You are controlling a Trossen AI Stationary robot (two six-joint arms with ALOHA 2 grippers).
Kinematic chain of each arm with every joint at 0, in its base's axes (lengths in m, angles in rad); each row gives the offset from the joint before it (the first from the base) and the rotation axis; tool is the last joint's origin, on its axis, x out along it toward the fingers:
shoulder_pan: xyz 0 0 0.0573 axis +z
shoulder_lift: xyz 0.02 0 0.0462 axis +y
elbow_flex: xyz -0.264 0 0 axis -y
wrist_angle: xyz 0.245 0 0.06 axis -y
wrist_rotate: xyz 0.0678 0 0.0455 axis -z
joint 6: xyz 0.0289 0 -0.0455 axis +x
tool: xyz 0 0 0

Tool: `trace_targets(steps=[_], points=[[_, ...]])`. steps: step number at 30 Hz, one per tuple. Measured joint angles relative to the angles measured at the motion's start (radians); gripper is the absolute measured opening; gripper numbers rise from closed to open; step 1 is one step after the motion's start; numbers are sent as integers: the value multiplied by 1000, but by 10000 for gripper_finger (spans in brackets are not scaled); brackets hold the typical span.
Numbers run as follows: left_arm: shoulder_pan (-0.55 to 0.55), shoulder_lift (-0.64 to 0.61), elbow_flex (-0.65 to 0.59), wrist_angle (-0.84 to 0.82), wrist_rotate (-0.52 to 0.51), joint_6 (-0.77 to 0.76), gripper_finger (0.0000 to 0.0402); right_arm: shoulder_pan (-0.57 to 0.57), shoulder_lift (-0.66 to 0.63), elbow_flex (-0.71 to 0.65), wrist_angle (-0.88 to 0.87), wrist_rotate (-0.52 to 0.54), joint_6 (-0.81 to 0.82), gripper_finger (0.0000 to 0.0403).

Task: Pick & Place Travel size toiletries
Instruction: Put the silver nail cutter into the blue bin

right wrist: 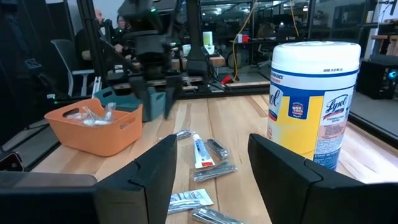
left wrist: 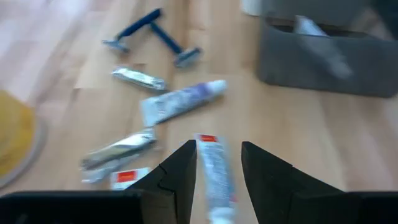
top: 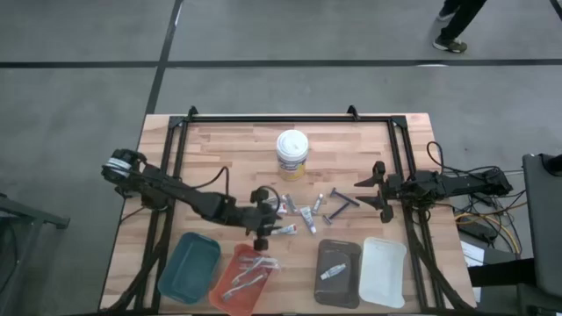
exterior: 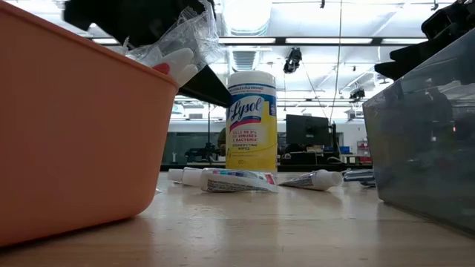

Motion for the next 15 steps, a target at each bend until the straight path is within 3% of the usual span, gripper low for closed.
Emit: trace_targets(steps=[5, 15], points=[[90, 1, 33, -95, -3, -27, 133, 0, 0, 0, 0, 0, -1, 196], [208, 33, 37, -315, -3, -242, 133, 0, 0, 0, 0, 0, -5, 196]])
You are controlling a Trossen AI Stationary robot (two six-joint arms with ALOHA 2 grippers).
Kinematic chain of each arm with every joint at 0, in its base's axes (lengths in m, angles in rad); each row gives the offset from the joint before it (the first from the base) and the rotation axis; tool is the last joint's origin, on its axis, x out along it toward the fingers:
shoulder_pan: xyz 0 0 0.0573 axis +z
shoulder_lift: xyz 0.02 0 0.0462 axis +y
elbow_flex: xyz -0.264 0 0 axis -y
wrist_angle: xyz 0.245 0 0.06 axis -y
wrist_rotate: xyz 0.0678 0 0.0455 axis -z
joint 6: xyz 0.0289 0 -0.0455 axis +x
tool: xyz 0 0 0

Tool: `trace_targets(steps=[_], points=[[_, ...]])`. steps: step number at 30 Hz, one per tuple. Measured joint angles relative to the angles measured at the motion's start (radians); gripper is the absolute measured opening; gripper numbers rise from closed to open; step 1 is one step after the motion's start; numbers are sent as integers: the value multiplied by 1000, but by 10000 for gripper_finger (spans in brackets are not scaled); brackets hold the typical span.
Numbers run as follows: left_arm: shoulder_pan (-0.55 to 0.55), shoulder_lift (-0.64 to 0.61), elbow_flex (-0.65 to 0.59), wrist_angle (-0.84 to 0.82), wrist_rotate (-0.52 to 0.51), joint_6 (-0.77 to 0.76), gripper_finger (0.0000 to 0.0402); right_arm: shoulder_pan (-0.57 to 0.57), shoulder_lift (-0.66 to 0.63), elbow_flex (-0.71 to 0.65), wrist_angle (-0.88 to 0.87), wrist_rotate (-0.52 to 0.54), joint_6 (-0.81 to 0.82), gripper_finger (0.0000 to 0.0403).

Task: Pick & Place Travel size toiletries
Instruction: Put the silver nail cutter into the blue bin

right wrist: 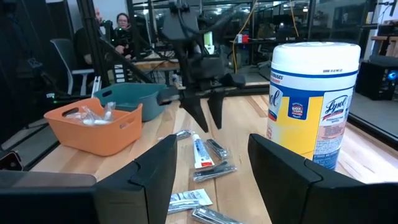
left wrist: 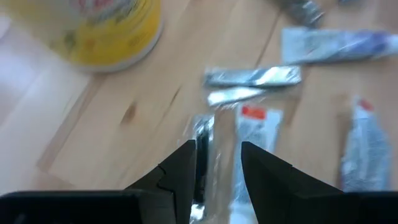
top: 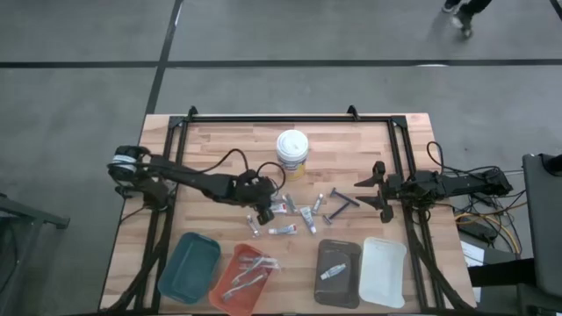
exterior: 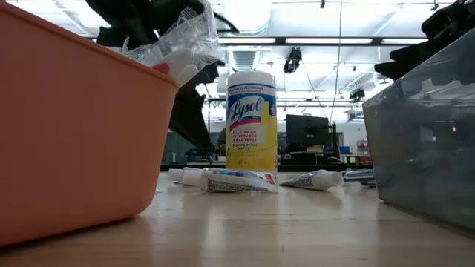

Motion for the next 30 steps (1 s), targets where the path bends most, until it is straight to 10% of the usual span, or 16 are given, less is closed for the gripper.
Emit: trace_targets(steps=[20, 30], points=[[0, 169, 3, 27, -54, -45, 126, 0, 0, 0, 0, 0, 0, 196], [0, 97, -2, -18, -119, 7, 20, 0, 0, 0, 0, 0, 4, 196]])
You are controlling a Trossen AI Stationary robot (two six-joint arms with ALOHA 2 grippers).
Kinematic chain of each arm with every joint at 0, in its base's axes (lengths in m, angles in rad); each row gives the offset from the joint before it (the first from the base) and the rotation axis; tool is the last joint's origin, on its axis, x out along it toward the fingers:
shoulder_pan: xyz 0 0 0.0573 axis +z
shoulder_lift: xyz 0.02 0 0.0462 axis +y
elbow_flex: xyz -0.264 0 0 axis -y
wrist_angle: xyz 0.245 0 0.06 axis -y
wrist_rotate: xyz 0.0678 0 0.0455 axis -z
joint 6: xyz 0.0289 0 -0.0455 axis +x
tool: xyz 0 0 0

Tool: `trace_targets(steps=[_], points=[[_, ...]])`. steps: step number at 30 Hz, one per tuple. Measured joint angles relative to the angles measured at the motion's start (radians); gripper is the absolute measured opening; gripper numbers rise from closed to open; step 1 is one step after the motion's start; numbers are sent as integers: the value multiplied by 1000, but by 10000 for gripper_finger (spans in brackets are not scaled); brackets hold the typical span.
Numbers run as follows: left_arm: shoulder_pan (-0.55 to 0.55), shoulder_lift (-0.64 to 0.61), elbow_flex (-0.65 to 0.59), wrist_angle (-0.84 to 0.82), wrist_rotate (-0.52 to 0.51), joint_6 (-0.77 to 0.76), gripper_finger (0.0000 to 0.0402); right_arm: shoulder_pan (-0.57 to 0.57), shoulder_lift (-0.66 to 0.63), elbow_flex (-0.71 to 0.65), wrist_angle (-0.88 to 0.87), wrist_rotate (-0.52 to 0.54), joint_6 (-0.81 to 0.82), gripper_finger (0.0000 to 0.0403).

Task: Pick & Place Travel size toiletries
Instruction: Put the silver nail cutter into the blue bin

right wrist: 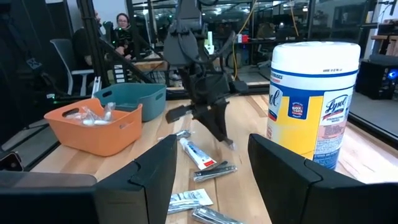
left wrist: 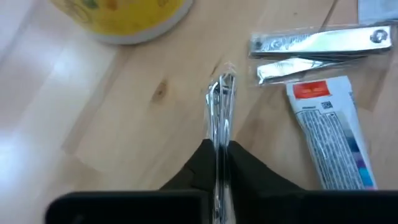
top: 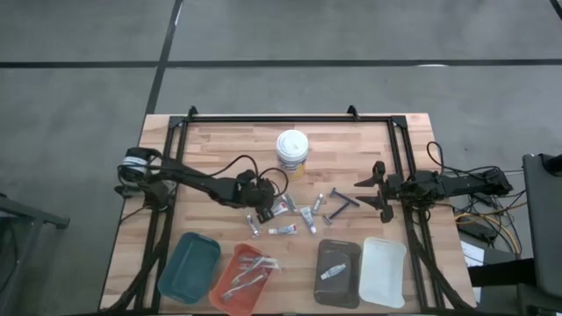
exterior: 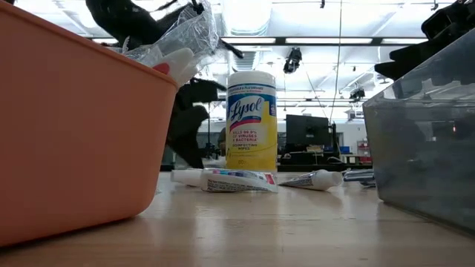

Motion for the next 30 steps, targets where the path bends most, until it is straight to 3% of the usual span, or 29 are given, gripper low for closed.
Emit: trace_targets(steps=[18, 30], points=[[-62, -146, 1, -94, -40, 16, 28, 0, -1, 0, 0, 0, 0, 196], [-286, -429, 1, -219, 0, -5, 30, 0, -1, 0, 0, 0, -4, 196]])
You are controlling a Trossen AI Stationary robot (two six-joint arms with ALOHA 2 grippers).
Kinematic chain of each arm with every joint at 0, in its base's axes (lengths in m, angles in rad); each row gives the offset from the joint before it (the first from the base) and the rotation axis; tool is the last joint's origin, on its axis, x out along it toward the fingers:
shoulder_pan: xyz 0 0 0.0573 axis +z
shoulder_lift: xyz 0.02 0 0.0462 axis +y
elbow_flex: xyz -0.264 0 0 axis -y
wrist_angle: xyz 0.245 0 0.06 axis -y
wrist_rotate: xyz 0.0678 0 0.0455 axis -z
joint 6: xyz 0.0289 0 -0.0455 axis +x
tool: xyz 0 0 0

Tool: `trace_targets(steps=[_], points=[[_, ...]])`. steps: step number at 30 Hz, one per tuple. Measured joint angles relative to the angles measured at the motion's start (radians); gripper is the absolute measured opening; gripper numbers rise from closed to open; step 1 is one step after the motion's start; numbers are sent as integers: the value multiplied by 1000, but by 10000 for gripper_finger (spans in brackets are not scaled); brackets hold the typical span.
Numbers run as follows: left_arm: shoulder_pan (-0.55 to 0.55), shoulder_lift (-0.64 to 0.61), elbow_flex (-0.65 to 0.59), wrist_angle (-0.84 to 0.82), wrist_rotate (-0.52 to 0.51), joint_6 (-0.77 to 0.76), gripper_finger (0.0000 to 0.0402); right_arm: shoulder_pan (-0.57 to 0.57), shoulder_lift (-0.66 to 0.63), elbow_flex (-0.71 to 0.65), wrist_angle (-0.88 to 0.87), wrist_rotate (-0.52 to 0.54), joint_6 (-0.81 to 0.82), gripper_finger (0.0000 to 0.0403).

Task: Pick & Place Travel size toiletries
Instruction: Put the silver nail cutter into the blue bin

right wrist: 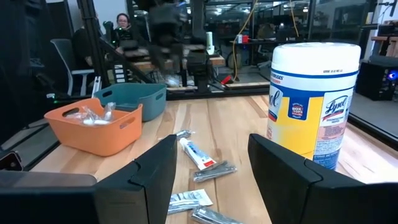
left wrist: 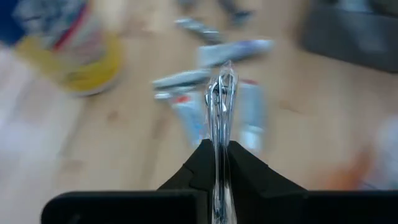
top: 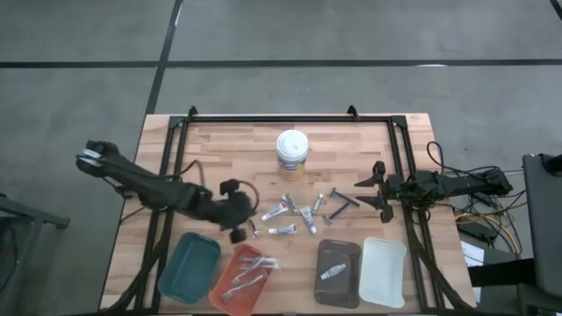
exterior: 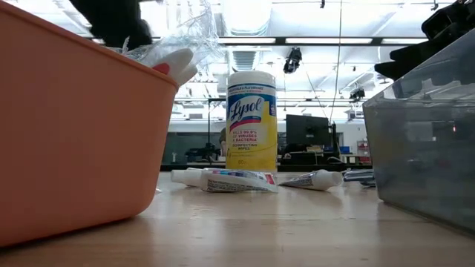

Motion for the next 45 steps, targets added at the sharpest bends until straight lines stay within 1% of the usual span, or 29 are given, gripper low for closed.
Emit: trace_targets(steps=[2, 5, 9, 12, 15, 17, 21, 23, 25, 29, 31, 37, 43, 45], points=[[-64, -42, 0, -12, 21, 4, 30, 0, 0, 0, 0, 0, 3, 196], [-167, -94, 0, -45, 24, -66, 30, 0, 0, 0, 0, 0, 2, 196], [-312, -147, 1, -97, 37, -265, 30, 0, 0, 0, 0, 0, 5, 196], [-414, -159, 1, -142, 37, -428, 30, 0, 0, 0, 0, 0, 1, 196], [-488, -154, 0, -196, 36, -567, 30, 0, 0, 0, 0, 0, 1, 196], [-519, -141, 0, -249, 36, -651, 30, 0, 0, 0, 0, 0, 5, 196], [-552, -102, 0, -379, 39, -796, 30, 0, 0, 0, 0, 0, 0, 196], [-559, -77, -1, -427, 63, -846, 30, 0, 0, 0, 0, 0, 5, 196], [-559, -53, -2, -447, 116, -873, 30, 0, 0, 0, 0, 0, 3, 196], [-560, -5, -3, -446, 237, -879, 30, 0, 0, 0, 0, 0, 5, 196], [-560, 10, -13, -445, 265, -867, 30, 0, 0, 0, 0, 0, 4, 196], [-558, 25, -111, -442, 269, -872, 30, 0, 0, 0, 0, 0, 4, 196], [-558, 17, -225, -385, 274, -880, 30, 0, 0, 0, 0, 0, 5, 196], [-556, 16, -253, -384, 259, -886, 30, 0, 0, 0, 0, 1, 2, 196]])
